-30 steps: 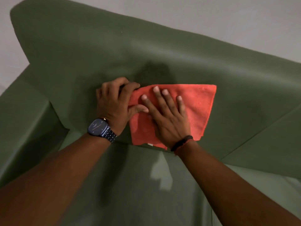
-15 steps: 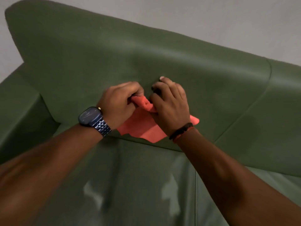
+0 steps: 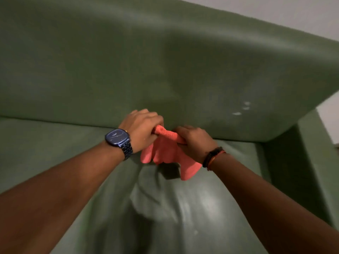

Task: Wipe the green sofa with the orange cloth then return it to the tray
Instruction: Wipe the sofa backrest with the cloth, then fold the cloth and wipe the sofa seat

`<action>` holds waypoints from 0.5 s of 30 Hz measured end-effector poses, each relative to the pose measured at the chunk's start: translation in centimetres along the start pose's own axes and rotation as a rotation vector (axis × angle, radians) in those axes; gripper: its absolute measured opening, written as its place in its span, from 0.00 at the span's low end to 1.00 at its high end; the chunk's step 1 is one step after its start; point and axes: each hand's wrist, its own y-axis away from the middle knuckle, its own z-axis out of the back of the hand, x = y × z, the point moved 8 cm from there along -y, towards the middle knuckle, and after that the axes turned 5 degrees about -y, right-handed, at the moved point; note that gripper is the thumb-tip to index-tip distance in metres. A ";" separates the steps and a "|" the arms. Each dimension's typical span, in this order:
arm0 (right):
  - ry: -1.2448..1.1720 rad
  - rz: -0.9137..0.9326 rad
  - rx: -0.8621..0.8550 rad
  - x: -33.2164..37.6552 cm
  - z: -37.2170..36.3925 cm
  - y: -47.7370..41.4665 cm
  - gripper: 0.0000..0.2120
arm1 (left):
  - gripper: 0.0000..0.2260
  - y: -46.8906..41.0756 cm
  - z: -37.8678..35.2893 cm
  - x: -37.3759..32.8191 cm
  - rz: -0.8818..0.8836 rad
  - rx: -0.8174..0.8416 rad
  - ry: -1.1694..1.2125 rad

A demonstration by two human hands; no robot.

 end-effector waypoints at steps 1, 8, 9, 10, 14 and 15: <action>0.031 -0.028 -0.004 -2.2 1.0 1.9 0.12 | 0.08 -1.2 -1.1 -2.7 -0.008 -0.004 -0.017; 0.128 -0.033 -0.251 -10.1 4.7 12.9 0.14 | 0.08 -3.8 -4.9 -14.4 -0.136 -0.154 -0.063; 0.128 -0.016 -0.276 -10.4 4.0 14.1 0.15 | 0.07 -3.2 -5.8 -15.1 -0.156 -0.155 -0.057; 0.122 0.000 -0.271 -10.6 2.8 15.3 0.16 | 0.04 -2.0 -7.0 -15.7 -0.181 -0.143 -0.040; 0.055 0.129 0.056 -8.7 -7.5 21.3 0.13 | 0.11 6.7 -15.0 -16.6 -0.226 0.182 0.047; 0.050 0.156 0.174 -8.0 -10.1 23.0 0.16 | 0.19 9.3 -17.2 -15.9 -0.184 0.306 0.001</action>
